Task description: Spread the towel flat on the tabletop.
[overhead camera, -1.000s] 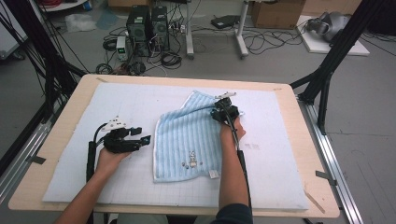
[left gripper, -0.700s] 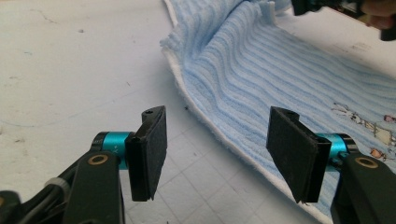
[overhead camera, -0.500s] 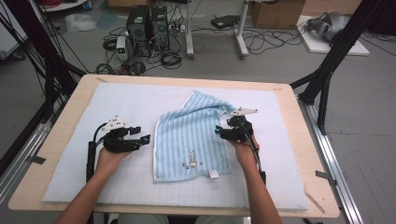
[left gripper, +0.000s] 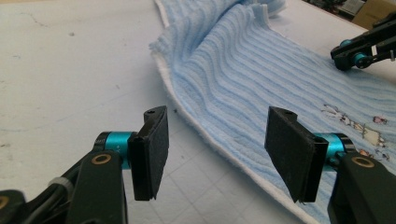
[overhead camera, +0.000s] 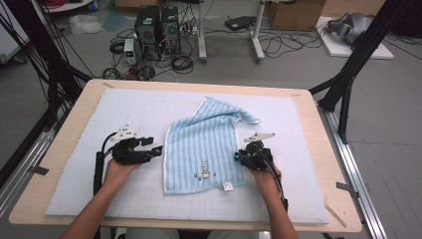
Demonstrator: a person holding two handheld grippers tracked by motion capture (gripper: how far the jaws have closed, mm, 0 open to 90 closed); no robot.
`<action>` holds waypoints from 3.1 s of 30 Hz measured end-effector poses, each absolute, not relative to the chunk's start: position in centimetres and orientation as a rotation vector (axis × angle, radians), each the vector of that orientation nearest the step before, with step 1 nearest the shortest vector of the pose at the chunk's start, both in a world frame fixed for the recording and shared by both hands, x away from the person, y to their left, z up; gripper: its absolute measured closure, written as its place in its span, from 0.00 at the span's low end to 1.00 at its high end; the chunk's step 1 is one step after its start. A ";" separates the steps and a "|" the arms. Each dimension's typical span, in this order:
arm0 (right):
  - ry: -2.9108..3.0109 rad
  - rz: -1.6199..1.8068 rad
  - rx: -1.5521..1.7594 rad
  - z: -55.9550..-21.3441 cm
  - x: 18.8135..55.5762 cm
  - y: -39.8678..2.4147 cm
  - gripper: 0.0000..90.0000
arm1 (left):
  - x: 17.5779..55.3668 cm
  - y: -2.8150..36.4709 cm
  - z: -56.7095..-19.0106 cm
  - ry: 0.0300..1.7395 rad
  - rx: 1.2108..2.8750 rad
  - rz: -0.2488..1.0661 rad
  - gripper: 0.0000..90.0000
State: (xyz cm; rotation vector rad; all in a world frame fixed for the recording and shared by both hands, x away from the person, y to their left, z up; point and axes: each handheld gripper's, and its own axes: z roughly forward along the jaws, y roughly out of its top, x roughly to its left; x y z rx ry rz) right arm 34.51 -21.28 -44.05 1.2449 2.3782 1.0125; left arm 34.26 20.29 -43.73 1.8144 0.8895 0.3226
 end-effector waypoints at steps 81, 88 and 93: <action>2.736 1.116 0.827 -43.8 28.4 -18.1 0.96 | 38.1 18.6 -42.7 0.974 1.743 0.308 0.47; 2.690 1.263 0.815 -43.2 28.7 -19.8 0.75 | 40.5 16.8 -42.3 0.955 1.762 0.319 0.47; 2.524 1.355 0.908 -42.2 29.2 -21.5 0.67 | 43.2 14.4 -42.6 0.952 1.784 0.303 0.47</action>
